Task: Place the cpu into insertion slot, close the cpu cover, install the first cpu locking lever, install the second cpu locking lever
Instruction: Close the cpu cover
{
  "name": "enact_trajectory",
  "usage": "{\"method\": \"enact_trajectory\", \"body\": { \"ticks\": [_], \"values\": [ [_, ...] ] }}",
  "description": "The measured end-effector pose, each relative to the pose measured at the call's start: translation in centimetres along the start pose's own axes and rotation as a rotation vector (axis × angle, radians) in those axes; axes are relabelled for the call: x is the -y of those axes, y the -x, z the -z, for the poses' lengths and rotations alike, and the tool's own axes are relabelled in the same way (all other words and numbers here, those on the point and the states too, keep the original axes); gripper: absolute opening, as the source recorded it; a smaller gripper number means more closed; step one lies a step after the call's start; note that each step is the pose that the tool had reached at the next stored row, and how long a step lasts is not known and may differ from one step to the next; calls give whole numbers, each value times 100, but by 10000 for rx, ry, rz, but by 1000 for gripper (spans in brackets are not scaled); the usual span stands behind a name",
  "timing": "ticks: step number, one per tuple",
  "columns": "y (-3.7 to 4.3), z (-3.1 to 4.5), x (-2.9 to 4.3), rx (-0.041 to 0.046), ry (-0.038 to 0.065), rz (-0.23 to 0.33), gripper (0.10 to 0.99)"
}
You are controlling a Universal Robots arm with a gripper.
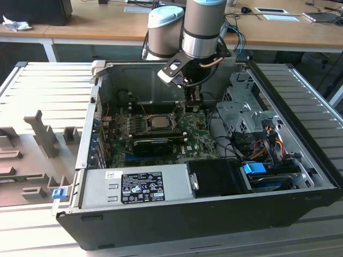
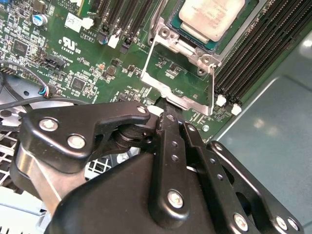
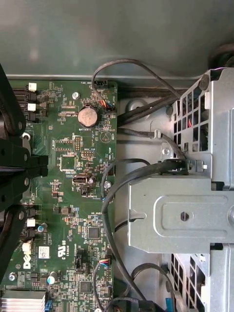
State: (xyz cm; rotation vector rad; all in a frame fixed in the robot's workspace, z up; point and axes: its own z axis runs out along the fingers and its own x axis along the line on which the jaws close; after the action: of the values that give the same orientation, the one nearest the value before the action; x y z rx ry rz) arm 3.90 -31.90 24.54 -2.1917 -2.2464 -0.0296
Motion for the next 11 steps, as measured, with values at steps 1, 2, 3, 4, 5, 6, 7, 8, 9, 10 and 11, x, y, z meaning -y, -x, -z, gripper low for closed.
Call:
{"method": "enact_trajectory", "body": {
  "ticks": [1,2,3,4,5,6,7,8,9,10,11],
  "values": [
    [0,0,5,0,0,0,106],
    [0,0,11,0,0,0,106],
    [0,0,18,0,0,0,106],
    [-1,0,24,0,0,-1,106],
    [-1,0,31,0,0,-1,106],
    [-1,0,40,0,0,0,106],
    [-1,1,48,0,0,0,106],
    [-1,1,57,0,0,0,106],
    [-2,1,70,0,0,-1,106],
    [-2,1,80,0,0,0,106],
    [-2,1,89,-1,0,0,106]
  ]
}}
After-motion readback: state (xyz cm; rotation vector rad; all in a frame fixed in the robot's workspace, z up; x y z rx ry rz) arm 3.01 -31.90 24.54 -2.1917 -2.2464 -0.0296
